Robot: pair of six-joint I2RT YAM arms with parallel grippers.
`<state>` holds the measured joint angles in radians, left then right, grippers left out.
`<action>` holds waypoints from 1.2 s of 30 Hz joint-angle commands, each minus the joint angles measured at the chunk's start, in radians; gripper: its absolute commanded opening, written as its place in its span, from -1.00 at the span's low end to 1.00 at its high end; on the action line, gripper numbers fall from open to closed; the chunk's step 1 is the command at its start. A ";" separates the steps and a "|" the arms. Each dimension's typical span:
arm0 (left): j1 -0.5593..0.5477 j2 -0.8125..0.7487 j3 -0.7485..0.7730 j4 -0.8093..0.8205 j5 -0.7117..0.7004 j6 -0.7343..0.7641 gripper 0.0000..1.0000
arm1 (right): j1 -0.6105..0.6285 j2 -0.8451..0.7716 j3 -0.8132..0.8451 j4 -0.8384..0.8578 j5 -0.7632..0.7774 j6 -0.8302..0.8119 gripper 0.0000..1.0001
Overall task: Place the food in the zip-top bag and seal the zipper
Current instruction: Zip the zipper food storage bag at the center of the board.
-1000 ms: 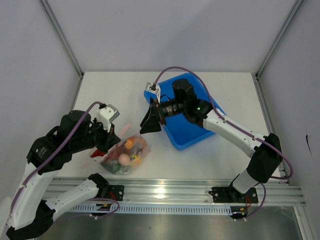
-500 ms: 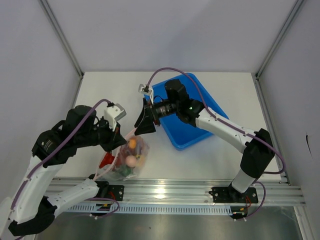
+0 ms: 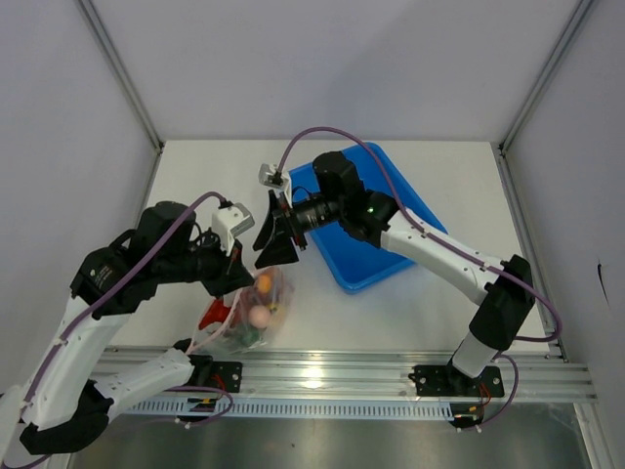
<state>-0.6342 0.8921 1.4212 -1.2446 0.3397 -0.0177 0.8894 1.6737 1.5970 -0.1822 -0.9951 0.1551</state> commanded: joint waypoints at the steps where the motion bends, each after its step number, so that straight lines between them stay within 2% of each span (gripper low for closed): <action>1: 0.005 0.001 0.039 0.050 0.053 0.012 -0.99 | 0.016 0.000 0.044 -0.057 -0.066 -0.055 0.16; 8: 0.005 0.010 0.039 0.045 0.058 0.015 -0.99 | 0.054 0.008 0.038 -0.143 -0.100 -0.097 -0.04; 13: 0.004 0.015 0.051 0.047 0.062 0.015 -0.99 | 0.063 0.011 0.027 -0.155 -0.080 -0.104 -0.30; 17: 0.004 0.010 0.041 0.048 0.068 0.015 -0.99 | 0.063 0.020 0.032 -0.102 -0.066 -0.060 -0.57; 19: 0.005 0.007 0.038 0.047 0.064 0.015 -0.99 | 0.065 0.030 0.034 -0.089 -0.059 -0.039 -0.81; 20: 0.005 0.004 0.036 0.045 0.062 0.016 -0.99 | 0.063 0.032 0.035 -0.086 -0.047 -0.035 -1.00; 25: 0.004 -0.013 0.018 0.047 0.027 0.006 -0.99 | 0.065 0.015 0.023 -0.100 0.070 -0.028 -1.00; 30: 0.004 -0.024 -0.004 0.027 -0.073 -0.013 -0.99 | 0.062 -0.063 -0.049 -0.100 0.374 -0.049 -1.00; 36: 0.005 -0.028 -0.022 -0.015 -0.189 -0.051 -0.99 | 0.016 -0.121 -0.109 -0.111 0.613 -0.014 -1.00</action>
<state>-0.6315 0.8928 1.3991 -1.2243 0.2054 -0.0330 0.9623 1.5906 1.5158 -0.2787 -0.6525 0.1383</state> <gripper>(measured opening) 0.048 0.010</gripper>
